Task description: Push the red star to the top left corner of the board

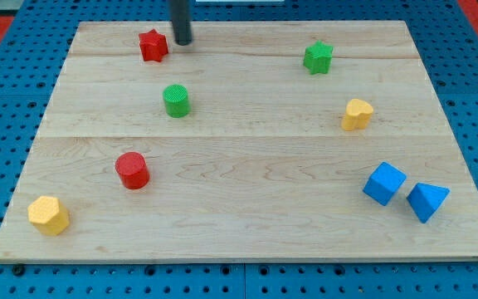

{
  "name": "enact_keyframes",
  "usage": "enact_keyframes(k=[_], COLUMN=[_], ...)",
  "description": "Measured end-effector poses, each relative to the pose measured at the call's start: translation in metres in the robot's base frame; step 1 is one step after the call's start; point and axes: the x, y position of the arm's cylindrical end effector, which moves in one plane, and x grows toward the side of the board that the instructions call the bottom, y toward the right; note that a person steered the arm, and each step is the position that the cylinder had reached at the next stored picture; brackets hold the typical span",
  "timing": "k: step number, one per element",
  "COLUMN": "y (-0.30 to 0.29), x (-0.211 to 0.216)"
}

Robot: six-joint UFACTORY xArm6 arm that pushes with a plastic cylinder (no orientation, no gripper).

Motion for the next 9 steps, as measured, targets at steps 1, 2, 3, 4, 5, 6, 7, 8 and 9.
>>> enact_keyframes(k=[1, 2, 3, 4, 5, 6, 7, 8, 9], y=[-0.003, -0.074, -0.075, -0.097, -0.090, -0.064, -0.117, -0.135, -0.132], x=[0.014, 0.010, 0.020, 0.009, 0.003, -0.013, -0.015, -0.015, -0.015])
